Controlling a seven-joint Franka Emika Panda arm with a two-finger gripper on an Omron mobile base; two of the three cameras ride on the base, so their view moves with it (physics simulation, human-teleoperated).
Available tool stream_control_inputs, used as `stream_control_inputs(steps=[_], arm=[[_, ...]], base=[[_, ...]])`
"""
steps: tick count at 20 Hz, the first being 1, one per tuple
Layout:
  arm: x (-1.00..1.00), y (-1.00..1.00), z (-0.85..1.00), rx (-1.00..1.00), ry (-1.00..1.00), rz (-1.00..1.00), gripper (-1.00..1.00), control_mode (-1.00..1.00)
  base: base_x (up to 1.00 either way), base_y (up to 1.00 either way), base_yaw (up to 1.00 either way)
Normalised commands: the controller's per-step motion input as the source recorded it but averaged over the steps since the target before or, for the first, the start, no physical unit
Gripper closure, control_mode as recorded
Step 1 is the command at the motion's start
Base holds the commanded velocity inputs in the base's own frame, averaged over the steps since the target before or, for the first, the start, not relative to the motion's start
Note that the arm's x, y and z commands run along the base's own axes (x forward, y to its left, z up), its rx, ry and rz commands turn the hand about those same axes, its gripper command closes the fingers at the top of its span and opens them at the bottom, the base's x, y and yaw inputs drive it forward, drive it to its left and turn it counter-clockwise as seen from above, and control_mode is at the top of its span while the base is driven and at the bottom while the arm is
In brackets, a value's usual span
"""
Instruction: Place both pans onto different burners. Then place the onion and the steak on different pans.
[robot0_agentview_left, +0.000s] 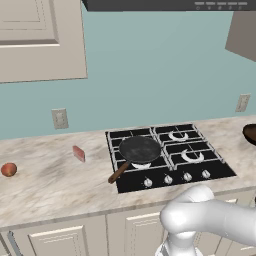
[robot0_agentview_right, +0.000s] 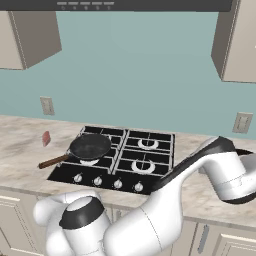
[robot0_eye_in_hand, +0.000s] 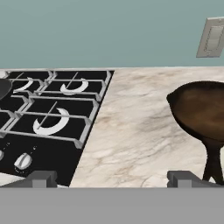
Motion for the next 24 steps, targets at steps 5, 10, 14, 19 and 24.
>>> stream_control_inputs(steps=[5,10,14,19,24], arm=[[-0.02,-0.07,0.00,-0.04,0.05,0.02,-1.00,-1.00],[0.00,-0.02,0.00,-0.10,0.11,0.00,-1.00,-1.00],[0.00,-0.06,0.00,-0.05,0.10,0.00,-1.00,-1.00],[-0.08,-0.04,0.00,-0.03,0.05,0.00,-1.00,-1.00],[-0.07,-0.01,-0.06,-0.07,0.08,0.00,-1.00,-1.00]], base=[[0.00,0.00,0.00],[0.00,0.00,0.00],[0.00,0.00,0.00],[0.00,0.00,0.00],[0.00,0.00,0.00]])
